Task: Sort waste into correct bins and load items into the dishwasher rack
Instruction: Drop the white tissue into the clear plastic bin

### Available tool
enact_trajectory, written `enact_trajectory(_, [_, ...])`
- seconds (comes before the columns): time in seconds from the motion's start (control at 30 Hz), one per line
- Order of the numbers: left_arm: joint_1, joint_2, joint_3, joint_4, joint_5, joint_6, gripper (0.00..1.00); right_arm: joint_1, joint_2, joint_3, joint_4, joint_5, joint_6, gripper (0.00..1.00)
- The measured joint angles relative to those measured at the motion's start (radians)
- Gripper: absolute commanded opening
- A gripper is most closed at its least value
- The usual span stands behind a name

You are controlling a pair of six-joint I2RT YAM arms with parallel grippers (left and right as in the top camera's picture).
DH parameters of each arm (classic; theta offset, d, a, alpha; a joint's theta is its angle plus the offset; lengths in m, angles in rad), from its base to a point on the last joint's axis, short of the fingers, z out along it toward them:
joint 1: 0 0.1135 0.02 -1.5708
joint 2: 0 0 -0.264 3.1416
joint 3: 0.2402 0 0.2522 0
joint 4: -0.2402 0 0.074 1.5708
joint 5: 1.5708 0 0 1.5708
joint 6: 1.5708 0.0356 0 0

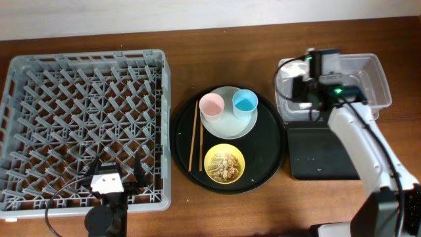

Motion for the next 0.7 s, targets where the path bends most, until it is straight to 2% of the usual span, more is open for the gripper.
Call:
enact_trajectory(0.07, [0.0, 0.0, 0.0, 0.0, 0.0, 0.0, 0.99, -0.047, 0.032, 0.0, 0.029, -0.016, 0.016, 0.38])
enact_trajectory(0.1, [0.0, 0.0, 0.0, 0.0, 0.0, 0.0, 0.99, -0.073, 0.055, 0.0, 0.045, -0.034, 0.023, 0.49])
enact_trajectory(0.13, [0.0, 0.0, 0.0, 0.0, 0.0, 0.0, 0.99, -0.09, 0.076, 0.0, 0.062, -0.055, 0.028, 0.73])
enact_trajectory(0.17, [0.0, 0.0, 0.0, 0.0, 0.0, 0.0, 0.99, -0.103, 0.095, 0.0, 0.077, -0.074, 0.029, 0.86])
enact_trajectory(0.27, [0.0, 0.0, 0.0, 0.0, 0.0, 0.0, 0.99, -0.131, 0.13, 0.0, 0.104, -0.109, 0.04, 1.0])
enact_trajectory(0.47, [0.0, 0.0, 0.0, 0.0, 0.0, 0.0, 0.99, -0.164, 0.098, 0.026, 0.07, -0.16, 0.046, 0.99])
enact_trajectory(0.6, [0.0, 0.0, 0.0, 0.0, 0.0, 0.0, 0.99, -0.169, -0.028, 0.079, -0.026, -0.329, 0.045, 0.99])
enact_trajectory(0.63, [0.0, 0.0, 0.0, 0.0, 0.0, 0.0, 0.99, -0.169, -0.071, 0.089, -0.057, -0.393, 0.046, 0.95])
enact_trajectory(0.7, [0.0, 0.0, 0.0, 0.0, 0.0, 0.0, 0.99, -0.169, -0.151, 0.105, -0.166, -0.55, 0.044, 0.75])
